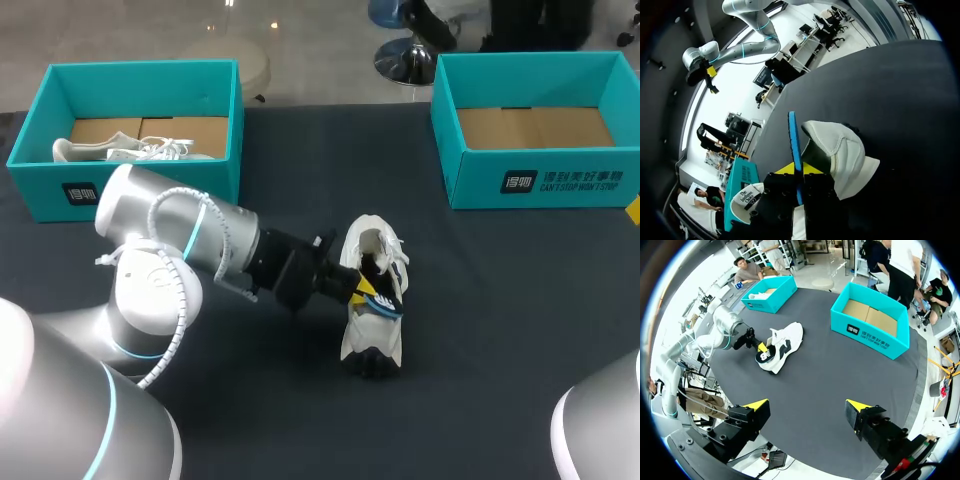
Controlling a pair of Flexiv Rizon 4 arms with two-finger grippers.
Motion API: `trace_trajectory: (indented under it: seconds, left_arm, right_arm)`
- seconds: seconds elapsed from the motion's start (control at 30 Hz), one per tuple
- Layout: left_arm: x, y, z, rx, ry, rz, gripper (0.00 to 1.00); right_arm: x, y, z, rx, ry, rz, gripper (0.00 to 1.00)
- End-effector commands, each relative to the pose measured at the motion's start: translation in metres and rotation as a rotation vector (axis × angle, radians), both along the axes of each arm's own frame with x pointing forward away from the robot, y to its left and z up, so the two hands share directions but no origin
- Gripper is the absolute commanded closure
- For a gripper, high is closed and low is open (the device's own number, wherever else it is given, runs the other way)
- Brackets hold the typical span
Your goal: Take the shoe out of the shoebox, open the shoe tongue, remove and reinsert the insole, then place the shoe into the shoebox
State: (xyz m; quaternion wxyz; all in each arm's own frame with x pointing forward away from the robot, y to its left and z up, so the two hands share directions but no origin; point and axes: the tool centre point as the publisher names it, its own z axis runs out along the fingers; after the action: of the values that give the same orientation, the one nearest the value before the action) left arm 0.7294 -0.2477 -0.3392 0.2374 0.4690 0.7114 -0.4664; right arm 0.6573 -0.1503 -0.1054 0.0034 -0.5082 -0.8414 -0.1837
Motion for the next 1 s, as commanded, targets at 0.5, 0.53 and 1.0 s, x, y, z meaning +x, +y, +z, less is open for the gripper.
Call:
trace_trajectory:
  seconds: [0.5, 0.53, 1.0]
  left_arm:
    - [0.019, -0.001, -0.024, 0.059, -0.006, 0.029, 1.0]
    - [0.018, 0.0, -0.025, 0.061, -0.004, 0.028, 1.0]
    - [0.01, 0.002, -0.006, 0.015, -0.006, 0.026, 0.71]
  right_arm:
    - [0.003, 0.0, 0.001, -0.002, 0.007, 0.002, 0.0]
    - [0.003, 0.0, 0.001, -0.002, 0.007, 0.002, 0.0]
    - [0.003, 0.0, 0.001, -0.002, 0.007, 0.002, 0.0]
